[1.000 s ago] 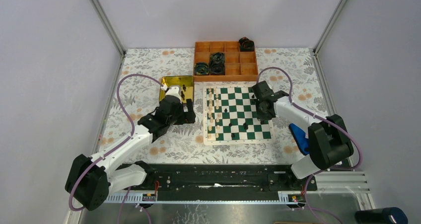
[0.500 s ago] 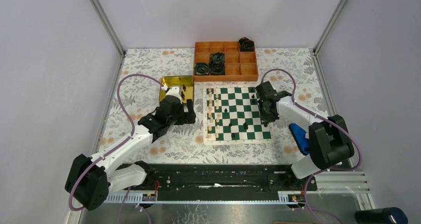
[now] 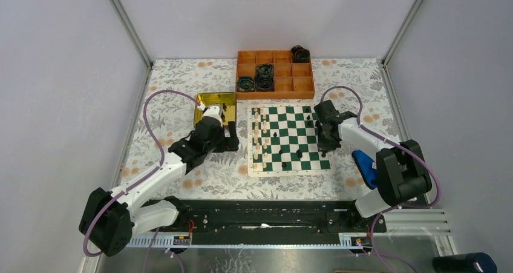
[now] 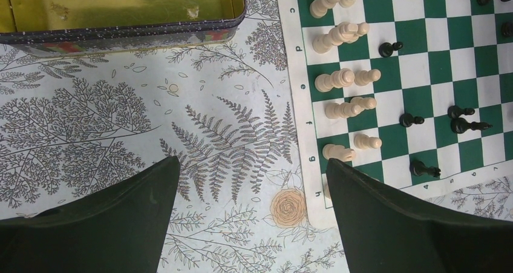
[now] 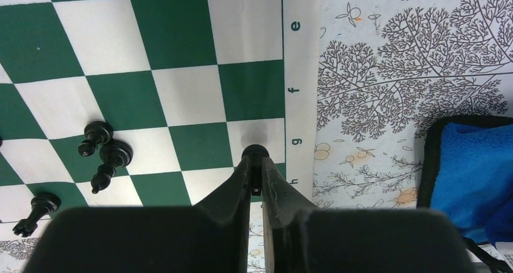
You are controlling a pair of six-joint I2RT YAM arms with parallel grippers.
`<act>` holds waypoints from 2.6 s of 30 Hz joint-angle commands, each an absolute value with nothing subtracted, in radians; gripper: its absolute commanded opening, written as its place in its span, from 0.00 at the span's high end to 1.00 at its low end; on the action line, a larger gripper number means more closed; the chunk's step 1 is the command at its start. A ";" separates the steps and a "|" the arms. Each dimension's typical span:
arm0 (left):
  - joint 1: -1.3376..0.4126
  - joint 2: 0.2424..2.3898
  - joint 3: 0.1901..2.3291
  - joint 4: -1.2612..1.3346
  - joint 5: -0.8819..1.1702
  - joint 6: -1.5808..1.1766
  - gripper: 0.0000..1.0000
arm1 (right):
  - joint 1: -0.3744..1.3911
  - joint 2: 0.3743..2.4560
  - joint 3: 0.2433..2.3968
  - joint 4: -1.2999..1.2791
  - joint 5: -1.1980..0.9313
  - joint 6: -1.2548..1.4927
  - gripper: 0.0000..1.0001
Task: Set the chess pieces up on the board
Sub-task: Place the chess piece on the chessboard.
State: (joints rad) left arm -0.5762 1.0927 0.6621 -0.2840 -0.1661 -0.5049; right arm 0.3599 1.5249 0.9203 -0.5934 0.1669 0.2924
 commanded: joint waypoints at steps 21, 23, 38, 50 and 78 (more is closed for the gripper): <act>-0.616 1.083 0.675 -0.271 -0.225 -0.485 0.01 | 0.333 1.562 0.908 -0.564 0.137 0.308 0.89; -0.618 1.083 0.675 -0.272 -0.228 -0.485 0.01 | 0.332 1.560 0.909 -0.561 0.139 0.310 0.89; -0.627 1.087 0.677 -0.273 -0.234 -0.482 0.01 | 0.330 1.566 0.927 -0.561 0.140 0.313 0.90; -0.629 1.098 0.680 -0.272 -0.230 -0.479 0.01 | 0.329 1.578 0.930 -0.553 0.129 0.316 0.74; -0.629 1.105 0.682 -0.270 -0.237 -0.480 0.01 | 0.420 1.512 1.089 -0.629 0.053 0.232 0.54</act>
State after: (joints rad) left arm -0.6216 1.1019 0.6621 -0.2878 -0.2100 -0.4957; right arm 0.3618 1.5139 1.0550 -0.5991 0.1059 0.2707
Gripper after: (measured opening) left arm 0.987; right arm 0.424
